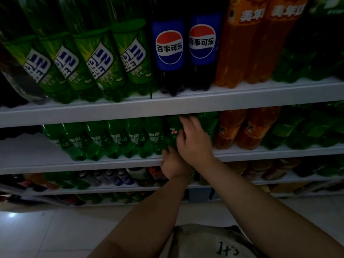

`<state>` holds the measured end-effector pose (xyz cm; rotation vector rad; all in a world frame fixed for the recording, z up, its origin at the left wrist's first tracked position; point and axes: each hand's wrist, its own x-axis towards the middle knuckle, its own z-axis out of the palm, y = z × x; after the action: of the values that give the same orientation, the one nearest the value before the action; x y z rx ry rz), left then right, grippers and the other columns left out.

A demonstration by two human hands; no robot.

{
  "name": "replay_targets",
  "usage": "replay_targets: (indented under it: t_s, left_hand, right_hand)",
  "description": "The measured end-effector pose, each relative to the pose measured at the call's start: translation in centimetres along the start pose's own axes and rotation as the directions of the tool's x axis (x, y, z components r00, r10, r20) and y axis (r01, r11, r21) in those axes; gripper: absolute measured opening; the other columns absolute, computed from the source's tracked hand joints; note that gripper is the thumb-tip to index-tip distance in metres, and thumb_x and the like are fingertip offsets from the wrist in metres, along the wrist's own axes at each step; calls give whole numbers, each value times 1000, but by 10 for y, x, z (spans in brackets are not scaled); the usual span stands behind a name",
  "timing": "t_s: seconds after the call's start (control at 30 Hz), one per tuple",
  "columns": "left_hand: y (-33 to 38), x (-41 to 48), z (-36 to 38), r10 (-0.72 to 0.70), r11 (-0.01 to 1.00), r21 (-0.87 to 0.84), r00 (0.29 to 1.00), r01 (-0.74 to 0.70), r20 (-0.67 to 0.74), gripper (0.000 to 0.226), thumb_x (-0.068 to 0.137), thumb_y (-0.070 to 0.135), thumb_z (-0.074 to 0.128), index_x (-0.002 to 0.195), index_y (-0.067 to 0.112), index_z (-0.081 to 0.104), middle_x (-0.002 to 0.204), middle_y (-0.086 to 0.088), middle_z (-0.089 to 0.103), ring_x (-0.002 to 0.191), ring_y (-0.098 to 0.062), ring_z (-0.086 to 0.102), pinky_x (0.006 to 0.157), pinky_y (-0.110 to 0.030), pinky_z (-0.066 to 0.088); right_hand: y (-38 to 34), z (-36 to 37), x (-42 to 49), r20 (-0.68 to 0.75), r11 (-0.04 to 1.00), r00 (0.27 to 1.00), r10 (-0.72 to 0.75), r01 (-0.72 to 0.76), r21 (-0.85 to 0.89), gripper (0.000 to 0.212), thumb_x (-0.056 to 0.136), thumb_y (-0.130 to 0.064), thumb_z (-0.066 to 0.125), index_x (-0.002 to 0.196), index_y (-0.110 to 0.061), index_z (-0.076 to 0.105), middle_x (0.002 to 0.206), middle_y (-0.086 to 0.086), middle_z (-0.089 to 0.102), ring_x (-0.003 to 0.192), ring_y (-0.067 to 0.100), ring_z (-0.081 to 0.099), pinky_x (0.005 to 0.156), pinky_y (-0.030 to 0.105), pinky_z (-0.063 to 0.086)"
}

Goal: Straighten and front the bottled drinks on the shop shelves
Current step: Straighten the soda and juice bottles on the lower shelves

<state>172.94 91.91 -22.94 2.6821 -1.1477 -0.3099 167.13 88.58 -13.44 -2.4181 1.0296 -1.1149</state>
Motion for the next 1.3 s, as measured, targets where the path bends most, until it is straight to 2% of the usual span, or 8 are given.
replay_targets:
  t_s: [0.17,0.33,0.5,0.67,0.87,0.97,1.1,1.3]
  left_hand:
    - [4,-7,-3,-135,976,-171,991,133,2,56,97,41,43,142,9,34,143,-12,38,119,-26,48,89,-37,44]
    - [2,-6,-2,-130,981,-150,991,126,-20,71,95,56,36,145,7,28,142,-11,35,115,-28,49,93,-37,40]
    - [-4,-10,8,-51,993,-112,998,46,-37,75,99,51,34,150,0,11,149,-17,26,120,-29,48,93,-37,44]
    - [-3,-19,6,-52,945,-327,996,26,-71,68,100,37,43,150,1,14,151,-18,26,120,-30,50,90,-34,47]
    - [3,-24,-1,-211,713,-679,977,172,26,40,92,31,60,114,3,44,118,-14,53,94,-30,58,69,-28,43]
    - [1,-17,-4,-211,695,-694,976,189,55,47,86,33,69,112,2,46,114,-13,54,96,-25,56,75,-26,45]
    - [-11,-7,-7,-131,799,-591,991,113,12,41,92,33,60,116,0,54,116,-18,58,103,-28,56,83,-30,46]
    - [-23,-8,-6,-46,925,-377,999,40,-6,36,101,34,41,110,5,59,112,-15,60,100,-28,57,72,-33,44]
  right_hand:
    - [-17,8,46,60,992,990,125,-125,4,27,87,-17,57,62,-10,48,59,15,55,52,31,53,48,28,35]
    - [-6,8,60,278,955,915,291,-295,-28,33,94,-34,52,70,-13,59,58,2,53,66,26,58,53,24,38]
    - [5,-3,48,234,975,948,216,-220,-12,39,90,-47,56,84,-9,62,56,-6,43,58,19,52,53,23,32]
    - [12,-19,49,390,964,887,247,-265,-7,39,83,-55,60,88,-17,53,66,1,55,60,12,54,53,24,42]
    - [4,-15,44,233,964,941,245,-262,42,52,77,-53,69,102,-9,57,80,4,57,77,20,58,62,26,47]
    - [-3,-7,40,104,955,950,296,-295,-18,51,70,-63,70,75,-16,49,62,-4,46,63,19,55,47,25,41]
    - [-8,-2,37,57,932,939,340,-328,-155,61,68,-76,59,56,-21,37,53,-4,40,52,19,52,42,22,34]
    - [0,-10,33,135,975,966,221,-216,-53,42,80,-56,61,83,-15,54,64,-2,49,64,20,54,52,26,43]
